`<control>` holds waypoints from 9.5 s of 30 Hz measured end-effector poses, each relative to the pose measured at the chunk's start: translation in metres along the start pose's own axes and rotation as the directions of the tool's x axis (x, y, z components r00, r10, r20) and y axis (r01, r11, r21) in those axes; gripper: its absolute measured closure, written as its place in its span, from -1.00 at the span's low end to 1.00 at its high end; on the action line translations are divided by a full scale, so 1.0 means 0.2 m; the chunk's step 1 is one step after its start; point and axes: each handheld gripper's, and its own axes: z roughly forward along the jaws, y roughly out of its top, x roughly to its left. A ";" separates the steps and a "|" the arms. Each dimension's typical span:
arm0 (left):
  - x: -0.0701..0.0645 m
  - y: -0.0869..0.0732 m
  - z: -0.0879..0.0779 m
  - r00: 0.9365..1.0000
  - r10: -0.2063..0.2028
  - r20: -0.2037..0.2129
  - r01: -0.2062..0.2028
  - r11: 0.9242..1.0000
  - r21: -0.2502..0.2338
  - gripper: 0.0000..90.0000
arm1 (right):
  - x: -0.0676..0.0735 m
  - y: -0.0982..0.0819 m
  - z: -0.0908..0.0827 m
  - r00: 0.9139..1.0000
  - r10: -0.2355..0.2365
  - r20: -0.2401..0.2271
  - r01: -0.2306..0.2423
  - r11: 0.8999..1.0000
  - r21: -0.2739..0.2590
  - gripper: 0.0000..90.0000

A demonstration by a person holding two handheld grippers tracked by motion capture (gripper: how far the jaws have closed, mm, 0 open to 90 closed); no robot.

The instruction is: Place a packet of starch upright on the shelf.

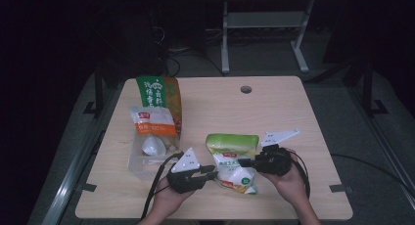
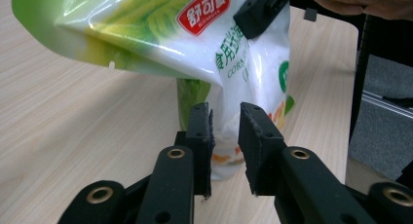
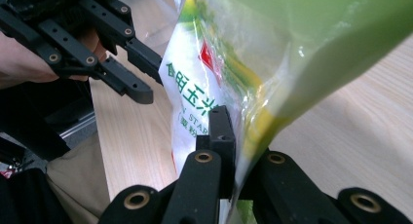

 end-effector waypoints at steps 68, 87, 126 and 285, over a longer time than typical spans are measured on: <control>-0.10 -0.09 -0.12 0.998 0.028 0.049 -0.031 0.998 0.063 -0.13 | 0.02 0.54 0.04 0.998 -0.046 -0.042 0.046 0.999 -0.012 1.00; -0.15 -0.13 -0.13 0.997 0.052 0.065 -0.053 0.998 0.025 -0.26 | 0.26 0.86 0.30 0.982 -0.127 -0.142 0.127 0.992 -0.011 1.00; -0.13 -0.18 -0.12 0.996 0.070 0.051 -0.072 0.997 0.037 -0.31 | 0.35 0.90 1.01 0.946 -0.094 -0.310 0.152 0.974 0.169 0.97; -0.04 -0.20 -0.10 1.000 0.017 0.009 -0.018 0.996 0.087 -0.39 | -0.16 -0.37 -0.26 0.973 0.219 0.078 -0.221 0.975 0.012 -0.10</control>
